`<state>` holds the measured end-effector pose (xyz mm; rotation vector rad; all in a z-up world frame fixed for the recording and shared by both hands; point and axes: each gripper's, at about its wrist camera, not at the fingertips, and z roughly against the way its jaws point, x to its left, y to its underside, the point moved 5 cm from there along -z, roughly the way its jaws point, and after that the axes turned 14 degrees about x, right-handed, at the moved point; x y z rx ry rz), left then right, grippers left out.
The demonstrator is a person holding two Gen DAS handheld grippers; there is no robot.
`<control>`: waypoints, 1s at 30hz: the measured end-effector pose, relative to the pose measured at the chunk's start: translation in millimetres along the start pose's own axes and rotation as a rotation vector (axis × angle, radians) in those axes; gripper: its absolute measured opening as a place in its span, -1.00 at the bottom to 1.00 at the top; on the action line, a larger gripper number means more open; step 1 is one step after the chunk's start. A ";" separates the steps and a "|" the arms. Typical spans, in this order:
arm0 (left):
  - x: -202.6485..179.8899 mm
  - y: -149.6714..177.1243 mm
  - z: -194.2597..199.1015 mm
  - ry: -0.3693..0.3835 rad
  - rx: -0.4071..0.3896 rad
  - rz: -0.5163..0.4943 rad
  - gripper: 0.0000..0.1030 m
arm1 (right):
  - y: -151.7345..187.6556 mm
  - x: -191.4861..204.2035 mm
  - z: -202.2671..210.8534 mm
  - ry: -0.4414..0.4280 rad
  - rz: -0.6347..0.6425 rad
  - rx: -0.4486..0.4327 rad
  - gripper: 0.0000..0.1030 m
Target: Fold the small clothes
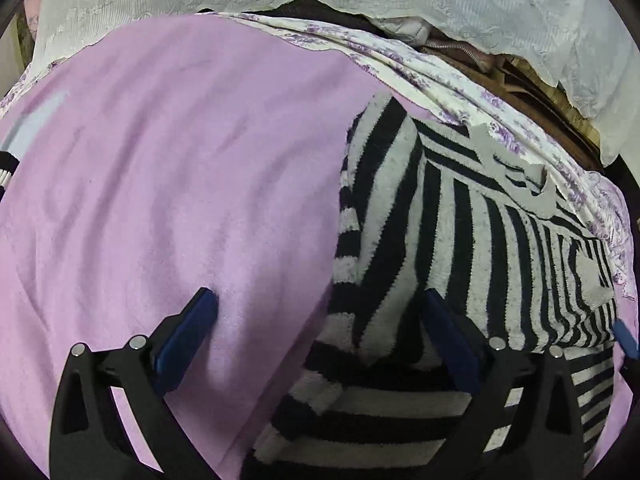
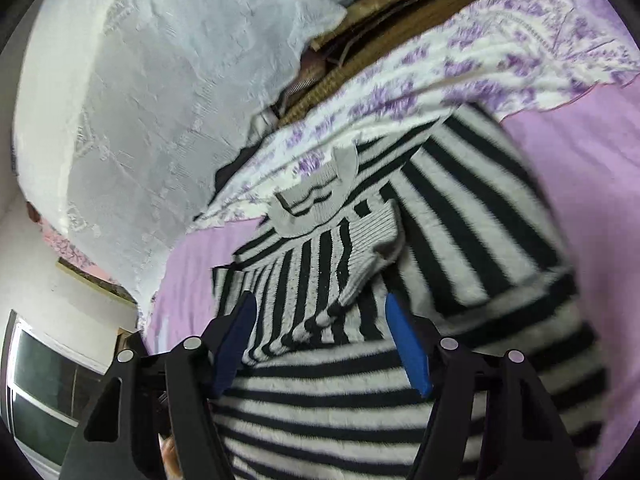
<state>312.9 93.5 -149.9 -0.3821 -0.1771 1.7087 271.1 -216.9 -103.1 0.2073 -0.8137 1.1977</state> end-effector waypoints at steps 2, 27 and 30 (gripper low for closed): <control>-3.0 3.2 -0.6 -0.018 -0.012 -0.013 0.92 | -4.8 -8.9 -18.4 0.026 -0.039 0.018 0.27; -4.5 -67.0 0.0 -0.149 -0.030 -0.004 0.92 | -35.9 2.5 -9.0 0.167 0.207 -0.105 -0.62; 2.6 -68.1 -23.3 -0.158 -0.001 0.010 0.92 | -45.1 -18.8 -44.4 0.217 0.157 -0.023 -0.70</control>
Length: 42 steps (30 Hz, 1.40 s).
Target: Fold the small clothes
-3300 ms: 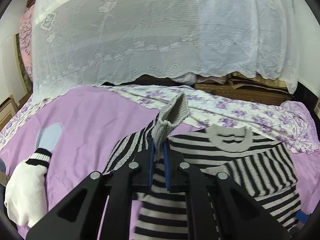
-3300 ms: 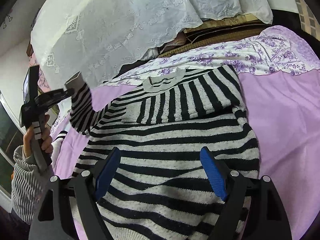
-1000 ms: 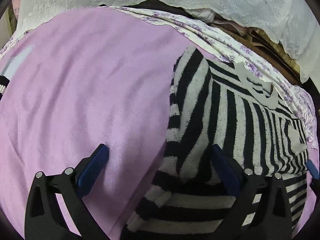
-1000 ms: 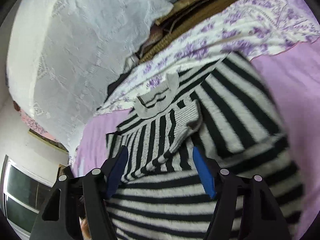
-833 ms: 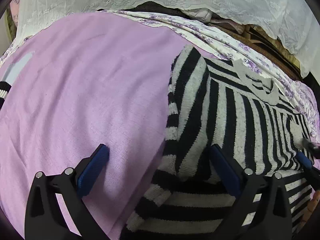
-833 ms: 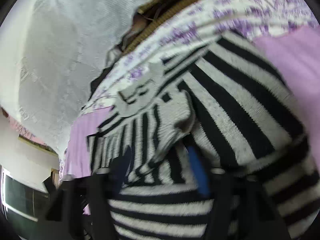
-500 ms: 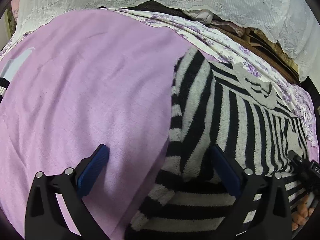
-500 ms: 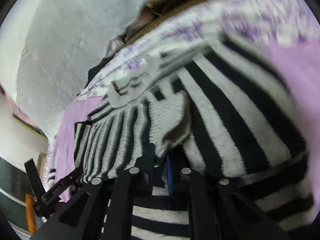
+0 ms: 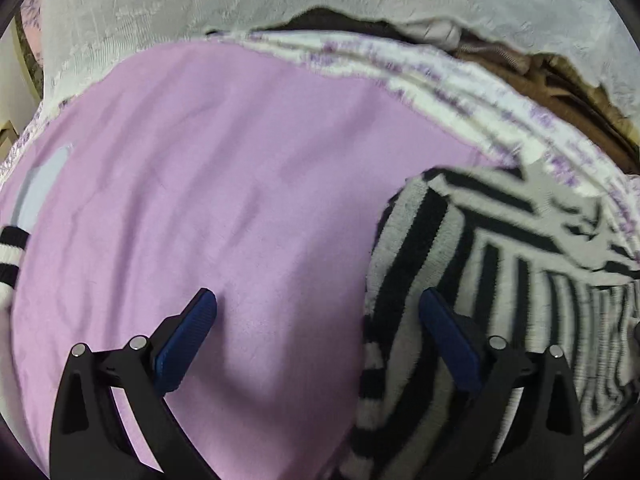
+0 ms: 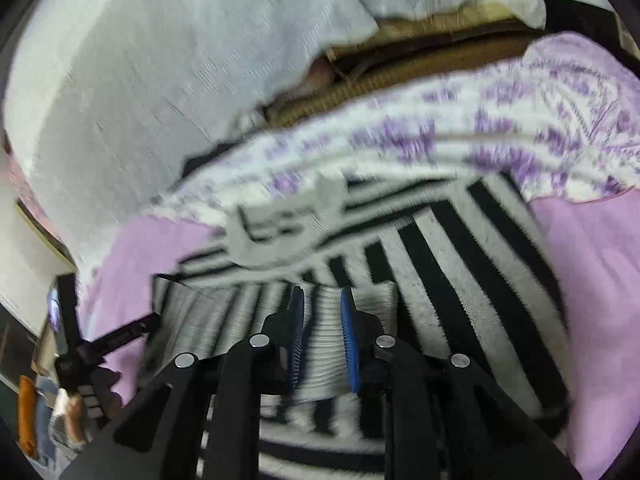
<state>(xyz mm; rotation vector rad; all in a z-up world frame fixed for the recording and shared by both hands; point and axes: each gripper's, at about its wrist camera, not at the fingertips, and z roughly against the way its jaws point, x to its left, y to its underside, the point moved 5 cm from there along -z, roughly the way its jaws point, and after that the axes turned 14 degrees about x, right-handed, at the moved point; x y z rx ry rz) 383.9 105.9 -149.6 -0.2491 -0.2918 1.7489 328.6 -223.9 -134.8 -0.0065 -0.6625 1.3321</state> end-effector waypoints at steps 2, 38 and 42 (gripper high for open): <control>7.4 -0.4 -3.9 0.057 0.006 0.029 0.92 | -0.5 -9.0 -7.2 -0.042 -0.011 -0.006 -0.82; 1.8 139.8 57.7 0.051 -0.068 -0.171 0.91 | 118.6 2.9 60.6 0.040 0.127 -0.023 0.07; 4.6 155.5 60.4 0.054 -0.060 -0.174 0.91 | 143.7 0.1 68.1 0.060 0.157 -0.014 0.13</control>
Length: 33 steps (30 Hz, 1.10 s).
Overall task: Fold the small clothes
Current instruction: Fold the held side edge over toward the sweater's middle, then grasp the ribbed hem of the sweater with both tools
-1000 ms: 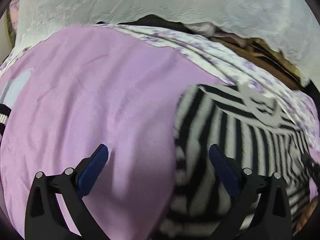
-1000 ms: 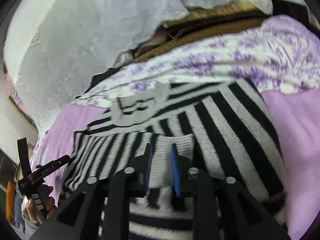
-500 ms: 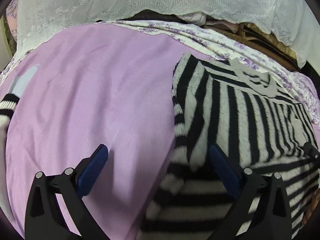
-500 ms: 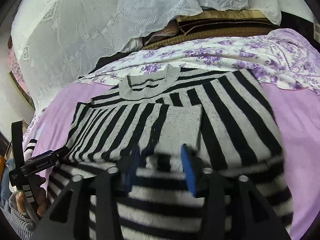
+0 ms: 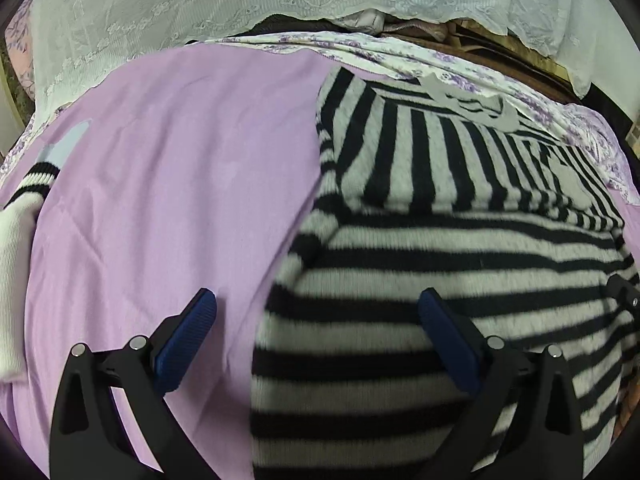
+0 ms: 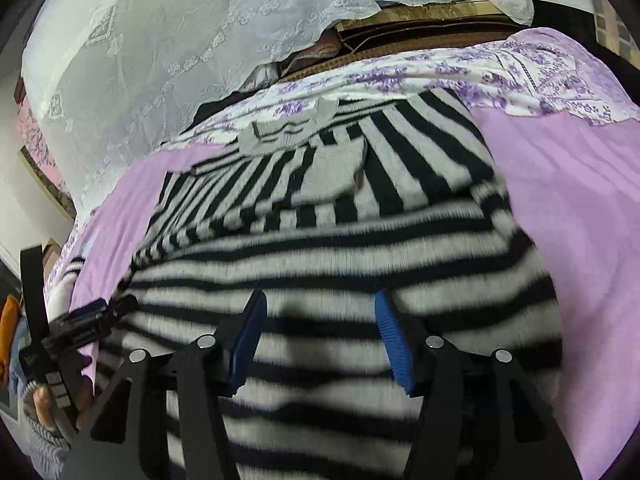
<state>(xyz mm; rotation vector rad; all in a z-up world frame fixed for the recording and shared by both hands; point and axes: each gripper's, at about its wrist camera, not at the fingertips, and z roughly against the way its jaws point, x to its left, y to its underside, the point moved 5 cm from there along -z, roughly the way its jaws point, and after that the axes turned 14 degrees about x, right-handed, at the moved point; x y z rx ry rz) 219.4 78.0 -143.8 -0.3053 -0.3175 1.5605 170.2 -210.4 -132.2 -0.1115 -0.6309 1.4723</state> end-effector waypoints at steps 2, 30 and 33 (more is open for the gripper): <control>0.4 9.9 4.1 0.001 -0.002 -0.002 0.91 | 9.7 0.9 3.6 0.018 0.018 0.001 0.14; 4.7 120.3 38.2 0.218 0.060 -0.083 0.77 | 127.5 -42.8 71.8 -0.024 -0.051 0.004 -0.15; 0.8 121.4 43.0 0.237 0.040 -0.106 0.24 | 123.8 -38.9 66.8 -0.042 -0.050 0.013 -0.71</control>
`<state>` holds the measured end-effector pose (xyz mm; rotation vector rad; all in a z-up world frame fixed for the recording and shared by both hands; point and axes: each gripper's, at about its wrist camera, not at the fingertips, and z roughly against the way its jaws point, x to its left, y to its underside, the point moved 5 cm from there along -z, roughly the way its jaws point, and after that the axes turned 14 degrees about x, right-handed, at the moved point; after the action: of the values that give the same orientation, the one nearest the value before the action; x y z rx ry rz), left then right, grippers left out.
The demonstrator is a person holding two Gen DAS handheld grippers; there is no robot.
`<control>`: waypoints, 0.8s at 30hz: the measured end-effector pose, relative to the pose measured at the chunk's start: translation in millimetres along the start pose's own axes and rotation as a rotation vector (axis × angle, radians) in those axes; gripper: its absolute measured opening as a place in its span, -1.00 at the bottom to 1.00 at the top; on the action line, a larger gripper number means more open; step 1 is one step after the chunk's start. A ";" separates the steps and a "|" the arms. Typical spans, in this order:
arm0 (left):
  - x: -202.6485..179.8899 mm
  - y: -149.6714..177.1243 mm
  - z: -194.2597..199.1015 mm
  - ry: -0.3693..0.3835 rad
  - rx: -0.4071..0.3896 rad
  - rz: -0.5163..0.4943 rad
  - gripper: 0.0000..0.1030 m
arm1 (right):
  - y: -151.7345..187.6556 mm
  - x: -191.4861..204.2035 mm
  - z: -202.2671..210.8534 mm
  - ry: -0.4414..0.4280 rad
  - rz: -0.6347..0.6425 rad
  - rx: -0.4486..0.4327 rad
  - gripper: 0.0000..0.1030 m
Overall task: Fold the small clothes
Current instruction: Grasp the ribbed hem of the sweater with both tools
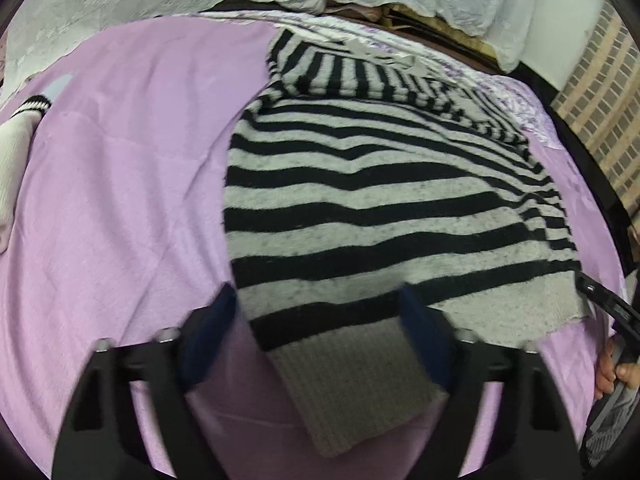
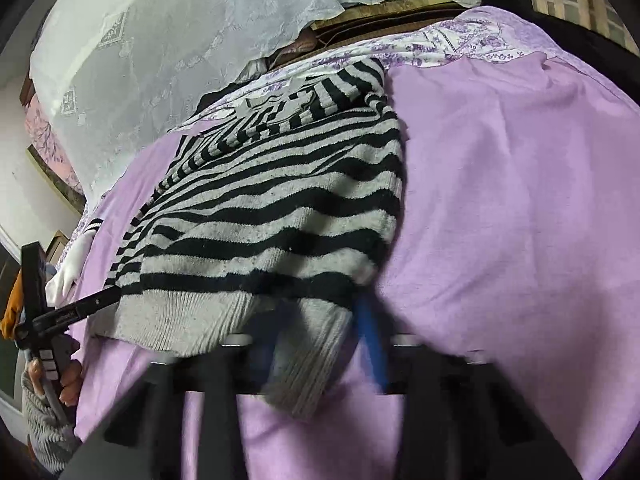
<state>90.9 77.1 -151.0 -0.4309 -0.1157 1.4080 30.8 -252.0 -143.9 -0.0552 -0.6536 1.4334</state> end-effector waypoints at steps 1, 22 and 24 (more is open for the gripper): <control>0.7 -0.2 1.2 -0.003 -0.007 0.002 0.03 | 0.3 2.5 2.9 0.014 0.010 -0.014 -0.73; -16.5 -4.6 45.9 -0.147 -0.112 -0.053 0.25 | -18.0 32.4 52.7 0.132 0.167 -0.136 -0.26; -34.0 -22.5 43.8 -0.157 -0.133 -0.068 0.33 | -29.3 55.0 35.9 0.101 0.200 -0.122 -0.26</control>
<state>91.5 51.7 -96.8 -0.4220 -0.3500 1.3701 40.6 -218.4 -81.1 -0.2943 -0.6658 1.5699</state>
